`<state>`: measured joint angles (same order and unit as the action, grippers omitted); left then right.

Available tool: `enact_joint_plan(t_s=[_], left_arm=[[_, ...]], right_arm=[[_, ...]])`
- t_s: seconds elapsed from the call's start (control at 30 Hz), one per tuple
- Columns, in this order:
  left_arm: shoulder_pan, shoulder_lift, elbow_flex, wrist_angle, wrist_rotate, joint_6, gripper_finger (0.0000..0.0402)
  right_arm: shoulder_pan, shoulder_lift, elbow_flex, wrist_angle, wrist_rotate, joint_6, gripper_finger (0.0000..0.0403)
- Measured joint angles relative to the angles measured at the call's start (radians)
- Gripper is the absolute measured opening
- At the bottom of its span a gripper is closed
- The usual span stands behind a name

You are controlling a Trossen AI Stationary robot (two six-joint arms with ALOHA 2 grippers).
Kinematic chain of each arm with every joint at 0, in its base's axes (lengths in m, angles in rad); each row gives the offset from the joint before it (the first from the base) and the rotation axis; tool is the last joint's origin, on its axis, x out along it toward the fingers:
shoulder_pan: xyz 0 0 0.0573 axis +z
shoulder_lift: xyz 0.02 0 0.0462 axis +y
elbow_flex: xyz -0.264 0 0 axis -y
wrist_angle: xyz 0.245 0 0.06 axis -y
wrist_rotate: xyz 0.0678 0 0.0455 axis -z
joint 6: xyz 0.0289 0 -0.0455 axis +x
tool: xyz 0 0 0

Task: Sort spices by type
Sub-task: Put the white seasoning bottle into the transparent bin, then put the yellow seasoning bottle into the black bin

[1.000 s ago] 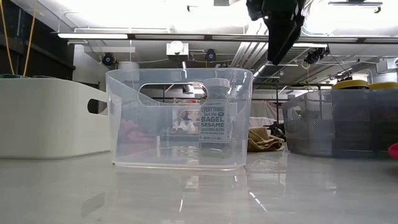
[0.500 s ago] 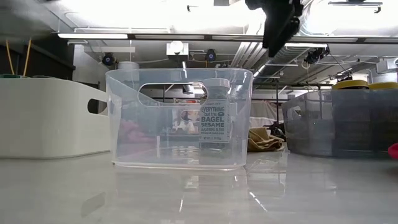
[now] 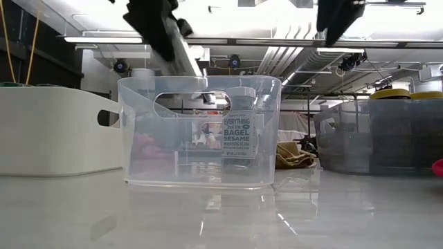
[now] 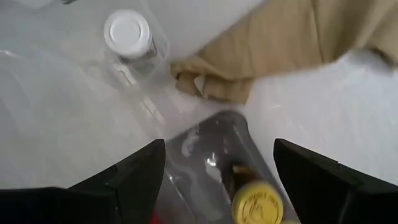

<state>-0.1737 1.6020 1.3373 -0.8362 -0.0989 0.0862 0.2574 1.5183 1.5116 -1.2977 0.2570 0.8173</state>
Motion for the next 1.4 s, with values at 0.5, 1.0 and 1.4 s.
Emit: enact_joint_plan(t_s=[0.5, 1.0, 1.4], left_arm=[[0.029, 0.151, 0.001, 0.043, 0.011, 0.065, 0.0164], [0.044, 0.188, 0.002, 0.073, -0.018, 0.099, 0.0258], [0.058, 0.145, 0.050, 0.013, -0.015, 0.124, 0.0265]], right_arm=[[0.092, -0.007, 0.000, -0.052, 0.031, 0.196, 0.0296], [0.091, -0.007, 0.000, -0.048, 0.064, 0.186, 0.0296], [0.090, -0.007, 0.000, -0.042, 0.105, 0.148, 0.0296]])
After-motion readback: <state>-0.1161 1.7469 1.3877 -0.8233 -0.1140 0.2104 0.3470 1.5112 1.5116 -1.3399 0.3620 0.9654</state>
